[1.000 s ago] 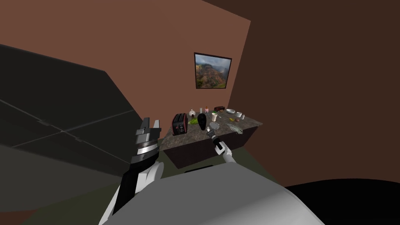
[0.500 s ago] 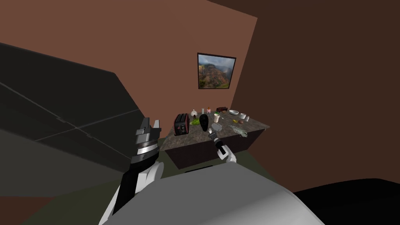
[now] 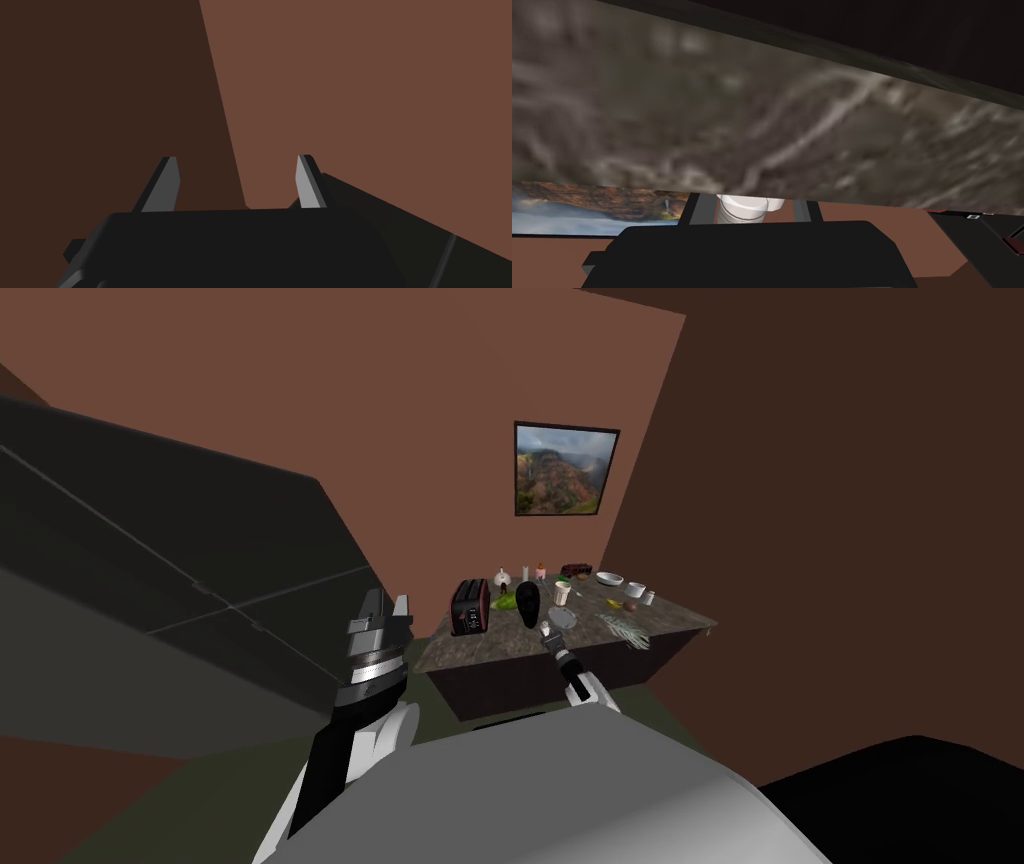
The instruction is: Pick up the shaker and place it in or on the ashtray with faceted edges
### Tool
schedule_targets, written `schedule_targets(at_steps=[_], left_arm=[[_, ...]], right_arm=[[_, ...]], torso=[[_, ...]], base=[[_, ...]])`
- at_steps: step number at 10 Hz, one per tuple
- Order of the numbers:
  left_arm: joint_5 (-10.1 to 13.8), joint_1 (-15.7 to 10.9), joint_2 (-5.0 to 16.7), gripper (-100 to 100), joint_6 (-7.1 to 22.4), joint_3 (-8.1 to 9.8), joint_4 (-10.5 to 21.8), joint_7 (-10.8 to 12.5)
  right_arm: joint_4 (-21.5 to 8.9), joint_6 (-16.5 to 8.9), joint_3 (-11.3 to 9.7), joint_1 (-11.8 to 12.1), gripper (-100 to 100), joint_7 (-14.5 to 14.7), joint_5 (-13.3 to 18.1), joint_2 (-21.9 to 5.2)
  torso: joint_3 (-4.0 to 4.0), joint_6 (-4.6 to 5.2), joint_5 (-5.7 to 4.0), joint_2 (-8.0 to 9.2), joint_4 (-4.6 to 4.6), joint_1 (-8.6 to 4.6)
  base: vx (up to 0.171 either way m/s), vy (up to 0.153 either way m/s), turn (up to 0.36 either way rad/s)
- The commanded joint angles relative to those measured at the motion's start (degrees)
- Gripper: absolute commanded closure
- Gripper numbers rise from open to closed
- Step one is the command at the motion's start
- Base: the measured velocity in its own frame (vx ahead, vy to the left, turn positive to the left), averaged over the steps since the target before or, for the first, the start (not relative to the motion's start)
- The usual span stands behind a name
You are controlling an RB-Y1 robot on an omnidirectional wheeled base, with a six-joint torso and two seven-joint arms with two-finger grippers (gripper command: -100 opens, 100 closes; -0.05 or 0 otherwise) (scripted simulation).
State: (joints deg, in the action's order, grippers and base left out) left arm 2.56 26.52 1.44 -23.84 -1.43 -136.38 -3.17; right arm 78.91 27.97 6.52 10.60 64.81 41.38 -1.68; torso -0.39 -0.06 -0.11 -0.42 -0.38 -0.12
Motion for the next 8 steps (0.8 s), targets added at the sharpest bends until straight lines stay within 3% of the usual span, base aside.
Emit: schedule_targets(at_steps=[1,2,3,6,8], left_arm=[[0.0,0.0,0.0,0,0.0,0.0,0.0,0.0],[0.0,0.0,0.0,0,0.0,0.0,0.0,0.0],[0.0,0.0,0.0,0,0.0,0.0,0.0,0.0],[0.0,0.0,0.0,0,0.0,0.0,0.0,0.0],[0.0,0.0,0.0,0,0.0,0.0,0.0,0.0]], right_arm=[[2.9,0.1,0.4,2.9,100,-0.8,0.8,0.2],[3.0,0.1,0.4,3.4,100,-0.8,0.8,0.2],[5.9,0.3,1.2,5.9,100,-2.0,2.3,0.7],[10.5,0.5,2.0,10.9,100,-3.3,3.8,1.2],[10.3,0.7,2.0,10.9,100,-3.1,3.7,1.3]], torso=[[0.0,0.0,0.0,0.0,0.0,0.0],[0.0,0.02,0.01,0.02,-0.01,0.02],[0.05,0.04,0.01,0.11,0.0,0.02],[0.02,-0.03,0.03,0.04,0.01,0.03],[0.05,0.04,0.03,0.1,0.01,0.05]], base=[[0.051,-0.002,0.078],[0.02,0.0,0.003],[0.036,-0.002,0.135],[0.046,-0.01,0.103],[0.011,0.0,-0.007]])
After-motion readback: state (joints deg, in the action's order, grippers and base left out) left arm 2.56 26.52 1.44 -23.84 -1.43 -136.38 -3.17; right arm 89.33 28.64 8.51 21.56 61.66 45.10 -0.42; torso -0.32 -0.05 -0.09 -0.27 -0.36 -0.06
